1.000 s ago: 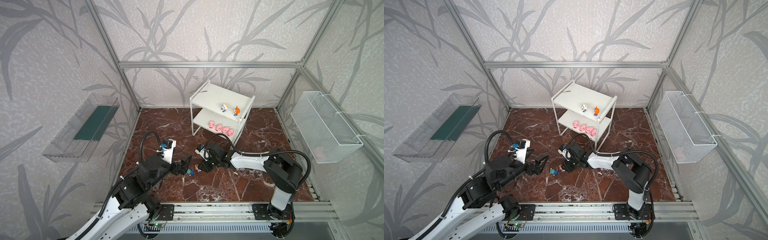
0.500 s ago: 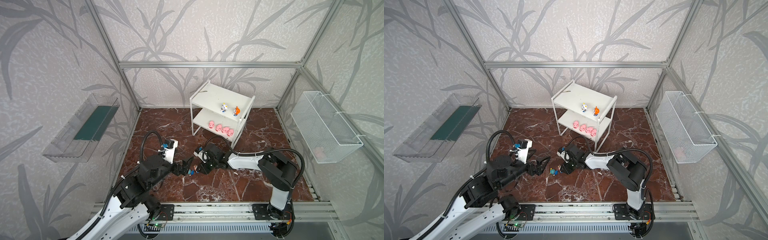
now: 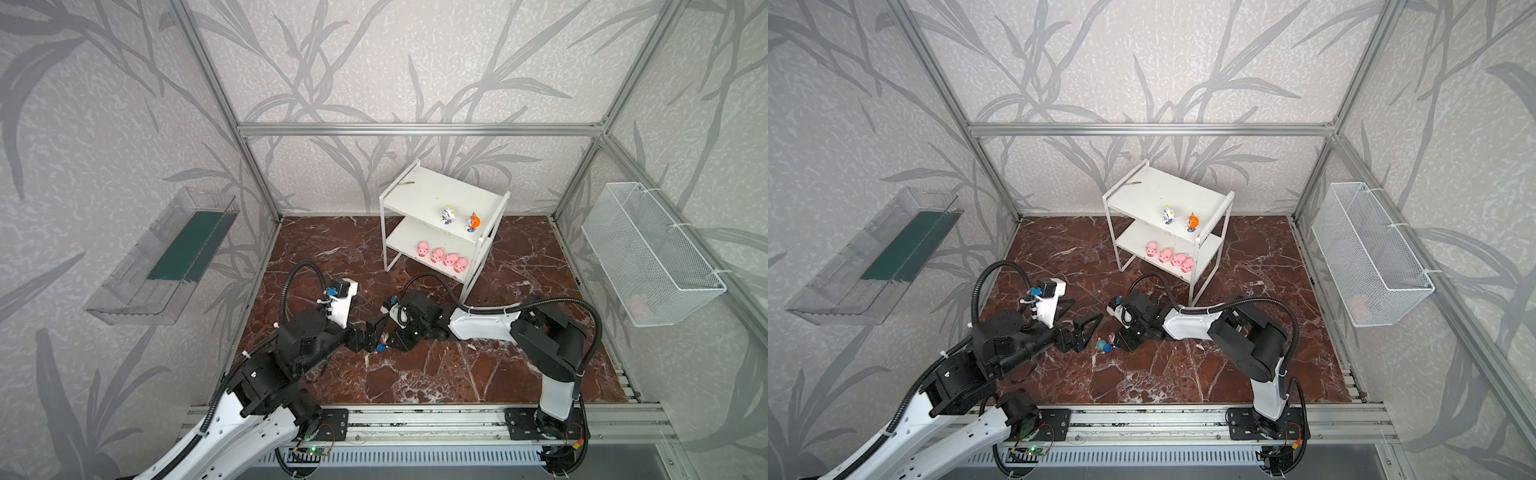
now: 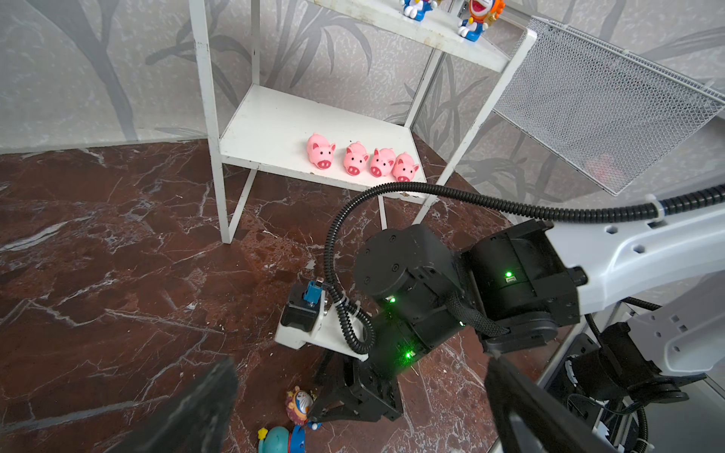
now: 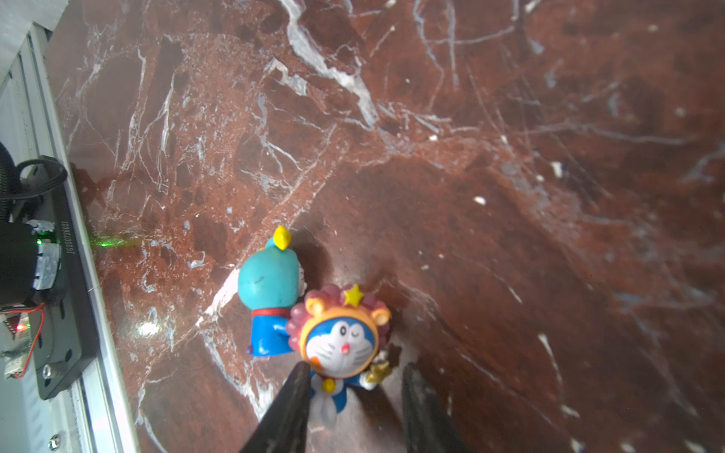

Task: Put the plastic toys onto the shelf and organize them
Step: 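Close the right gripper on the orange-sun figurine and lift it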

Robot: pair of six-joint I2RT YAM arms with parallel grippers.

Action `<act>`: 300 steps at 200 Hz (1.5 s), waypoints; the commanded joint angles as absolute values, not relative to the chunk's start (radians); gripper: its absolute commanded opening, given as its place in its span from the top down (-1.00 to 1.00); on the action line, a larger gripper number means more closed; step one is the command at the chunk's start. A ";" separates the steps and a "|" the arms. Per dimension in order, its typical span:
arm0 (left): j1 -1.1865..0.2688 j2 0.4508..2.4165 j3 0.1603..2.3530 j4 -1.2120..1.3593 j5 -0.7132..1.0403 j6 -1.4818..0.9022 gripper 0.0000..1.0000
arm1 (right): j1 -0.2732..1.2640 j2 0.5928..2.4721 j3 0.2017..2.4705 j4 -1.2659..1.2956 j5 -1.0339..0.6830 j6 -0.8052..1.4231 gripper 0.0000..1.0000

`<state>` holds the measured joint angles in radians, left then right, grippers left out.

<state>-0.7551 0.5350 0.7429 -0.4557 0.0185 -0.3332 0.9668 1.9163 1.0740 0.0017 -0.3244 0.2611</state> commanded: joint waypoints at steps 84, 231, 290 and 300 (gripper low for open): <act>-0.744 0.448 0.715 -0.434 -0.016 -0.324 -0.99 | 1.054 1.937 1.126 -0.104 -0.181 0.313 -0.02; -0.744 0.315 0.710 -0.439 -0.115 -0.322 -0.99 | 1.151 2.026 1.235 -0.199 -0.137 0.319 -0.11; -0.743 0.314 0.714 -0.454 -0.144 -0.337 -0.99 | 1.157 2.028 1.241 -0.214 -0.108 0.283 0.42; -0.743 0.319 0.716 -0.457 -0.145 -0.339 -0.99 | 1.157 2.017 1.231 -0.212 -0.096 0.278 0.48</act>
<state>-0.7494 0.3126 0.7189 -0.4496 -0.1173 -0.3332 1.1522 1.9987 1.2350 -0.1452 -0.1287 0.3004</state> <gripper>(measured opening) 0.994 0.286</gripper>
